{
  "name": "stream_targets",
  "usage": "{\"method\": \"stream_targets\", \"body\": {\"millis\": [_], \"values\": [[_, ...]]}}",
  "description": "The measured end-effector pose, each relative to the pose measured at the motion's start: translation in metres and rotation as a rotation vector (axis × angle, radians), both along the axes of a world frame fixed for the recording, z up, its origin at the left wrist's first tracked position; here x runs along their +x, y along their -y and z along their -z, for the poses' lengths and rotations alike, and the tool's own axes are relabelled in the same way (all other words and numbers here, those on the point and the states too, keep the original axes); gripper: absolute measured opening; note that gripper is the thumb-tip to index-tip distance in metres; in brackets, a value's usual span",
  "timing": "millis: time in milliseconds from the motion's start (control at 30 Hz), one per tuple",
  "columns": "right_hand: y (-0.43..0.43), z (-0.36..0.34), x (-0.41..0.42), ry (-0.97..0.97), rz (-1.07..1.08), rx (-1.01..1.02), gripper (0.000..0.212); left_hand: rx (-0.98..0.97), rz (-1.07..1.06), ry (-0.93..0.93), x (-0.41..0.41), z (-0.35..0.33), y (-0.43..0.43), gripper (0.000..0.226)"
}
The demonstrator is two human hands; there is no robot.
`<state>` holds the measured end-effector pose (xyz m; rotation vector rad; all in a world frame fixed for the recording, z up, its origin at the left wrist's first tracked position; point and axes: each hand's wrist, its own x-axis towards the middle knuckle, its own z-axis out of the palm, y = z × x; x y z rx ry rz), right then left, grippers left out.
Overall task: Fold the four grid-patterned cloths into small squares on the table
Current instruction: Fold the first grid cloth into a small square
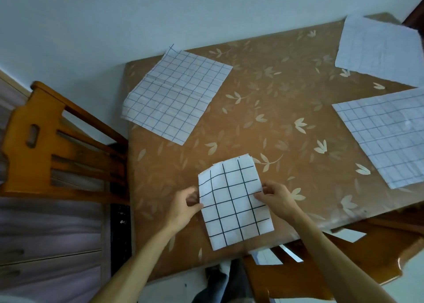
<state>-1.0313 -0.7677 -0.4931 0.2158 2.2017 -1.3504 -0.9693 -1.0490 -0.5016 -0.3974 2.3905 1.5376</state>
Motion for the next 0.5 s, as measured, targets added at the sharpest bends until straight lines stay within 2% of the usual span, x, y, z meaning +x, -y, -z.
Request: {"method": "stream_targets", "body": {"millis": [100, 233, 367, 500], "values": [[0.005, 0.007, -0.003, -0.072, 0.004, 0.058, 0.004, -0.053, -0.036, -0.06, 0.0, 0.008, -0.004, 0.032], [0.007, 0.012, -0.012, -0.084, 0.018, 0.123, 0.014, -0.188, -0.041, -0.215, -0.001, 0.01, -0.005, 0.022], [0.006, 0.02, -0.02, -0.123, -0.072, 0.234, 0.018, -0.384, 0.142, -0.441, 0.005, 0.013, -0.001, 0.034], [0.004, 0.022, -0.022, -0.18, -0.155, 0.305, 0.03, -0.52, 0.316, -0.471, 0.011, 0.02, 0.0, 0.026]]}}
